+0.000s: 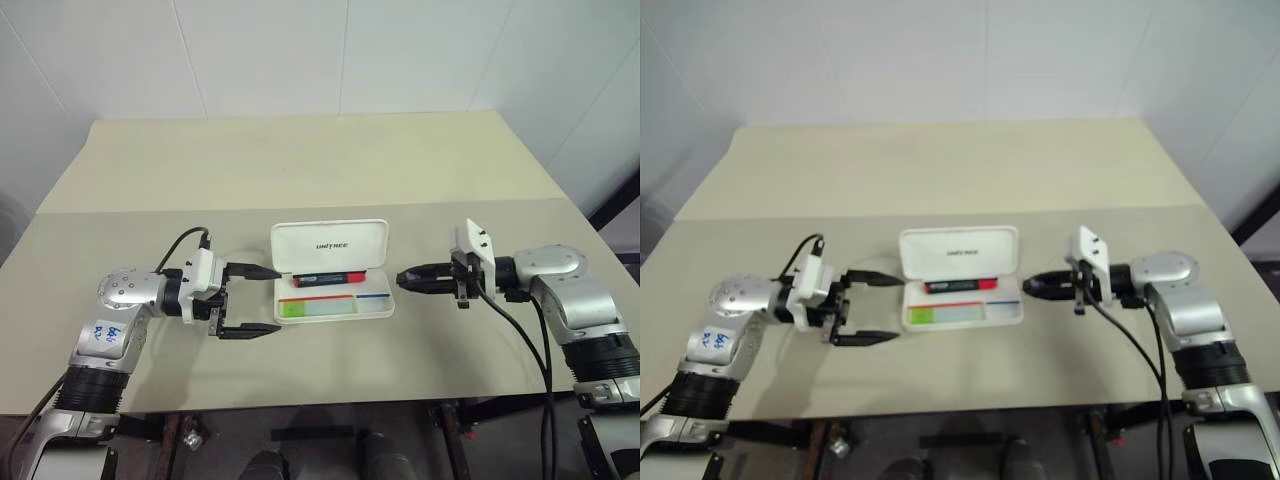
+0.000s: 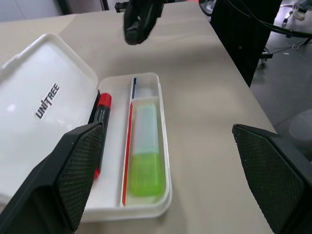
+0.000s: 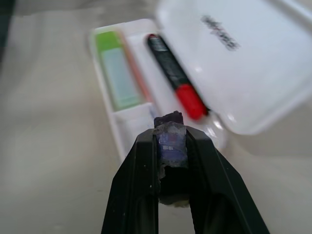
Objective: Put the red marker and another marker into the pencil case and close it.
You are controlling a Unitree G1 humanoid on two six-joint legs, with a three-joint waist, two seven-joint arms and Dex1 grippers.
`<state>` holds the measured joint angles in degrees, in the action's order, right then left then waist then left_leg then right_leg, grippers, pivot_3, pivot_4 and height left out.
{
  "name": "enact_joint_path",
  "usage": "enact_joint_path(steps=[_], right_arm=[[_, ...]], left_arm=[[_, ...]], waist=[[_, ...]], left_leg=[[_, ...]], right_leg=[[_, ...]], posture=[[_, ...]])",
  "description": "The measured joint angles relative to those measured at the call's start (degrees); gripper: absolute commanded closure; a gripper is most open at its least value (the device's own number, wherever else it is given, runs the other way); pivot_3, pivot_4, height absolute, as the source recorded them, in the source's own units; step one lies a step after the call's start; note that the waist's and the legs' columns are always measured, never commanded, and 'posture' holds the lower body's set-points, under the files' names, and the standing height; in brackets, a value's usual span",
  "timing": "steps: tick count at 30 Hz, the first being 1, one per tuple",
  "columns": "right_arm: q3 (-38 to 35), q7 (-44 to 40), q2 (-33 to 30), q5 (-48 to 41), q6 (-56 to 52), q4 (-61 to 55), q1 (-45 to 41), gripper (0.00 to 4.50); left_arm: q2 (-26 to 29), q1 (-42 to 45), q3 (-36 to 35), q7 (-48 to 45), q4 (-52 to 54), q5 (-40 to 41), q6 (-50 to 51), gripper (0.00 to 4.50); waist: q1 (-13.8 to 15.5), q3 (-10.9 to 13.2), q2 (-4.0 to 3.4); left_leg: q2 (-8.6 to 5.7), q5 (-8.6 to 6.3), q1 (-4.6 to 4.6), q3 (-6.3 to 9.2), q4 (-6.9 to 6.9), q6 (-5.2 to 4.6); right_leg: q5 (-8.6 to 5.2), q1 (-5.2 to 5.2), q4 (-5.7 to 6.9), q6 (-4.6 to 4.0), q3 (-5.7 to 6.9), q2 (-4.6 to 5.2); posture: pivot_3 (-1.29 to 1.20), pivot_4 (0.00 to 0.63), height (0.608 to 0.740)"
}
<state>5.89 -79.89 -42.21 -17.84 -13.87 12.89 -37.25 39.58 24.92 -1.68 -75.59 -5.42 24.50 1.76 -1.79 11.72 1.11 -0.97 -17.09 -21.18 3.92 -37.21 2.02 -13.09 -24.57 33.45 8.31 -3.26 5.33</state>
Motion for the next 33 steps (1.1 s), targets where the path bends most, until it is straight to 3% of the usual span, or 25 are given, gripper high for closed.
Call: enact_joint_path(steps=[12, 30, 31, 33], right_arm=[[6.7, -3.8, 6.9, 4.2, 5.7, 8.4, -4.9, 4.09], [7.3, -5.5, 9.2, 7.5, 10.2, 17.0, -7.7, 4.09], [7.3, -5.6, 9.2, 7.7, 10.5, 17.7, -7.8, 3.35], [7.3, -5.6, 9.2, 7.7, 11.2, 18.7, -8.2, 2.79]], left_arm=[[1.1, -4.5, -1.9, 3.3, 3.5, 0.0, 1.1, 0.00], [1.6, -7.5, -2.9, 6.8, 7.2, 0.1, 3.2, 0.00], [1.6, -7.5, -2.9, 6.8, 7.2, 0.1, 3.3, 0.00], [1.6, -7.4, -2.9, 7.0, 7.2, 0.1, 3.3, 0.00]], waist=[[0.0, 0.0, 0.00], [0.0, 0.0, 0.00], [0.0, 0.0, 0.00], [0.0, 0.0, 0.00]], left_leg=[[0.00, 0.01, 0.01, 0.02, 0.03, 0.03], [0.00, 0.00, 0.00, 0.01, 0.04, 0.04], [0.00, 0.00, 0.00, 0.01, 0.04, 0.04], [0.00, 0.00, 0.00, 0.01, 0.04, 0.04]], right_leg=[[-0.02, -0.04, 0.15, -0.03, 0.01, 0.02], [-0.02, -0.04, 0.14, -0.04, 0.02, 0.01], [-0.02, -0.05, 0.15, -0.04, 0.02, 0.01], [-0.02, -0.05, 0.15, -0.04, 0.02, 0.02]], posture=[[0.00, 0.150, 0.740], [0.00, 0.150, 0.740], [0.00, 0.150, 0.740], [0.00, 0.150, 0.740]])
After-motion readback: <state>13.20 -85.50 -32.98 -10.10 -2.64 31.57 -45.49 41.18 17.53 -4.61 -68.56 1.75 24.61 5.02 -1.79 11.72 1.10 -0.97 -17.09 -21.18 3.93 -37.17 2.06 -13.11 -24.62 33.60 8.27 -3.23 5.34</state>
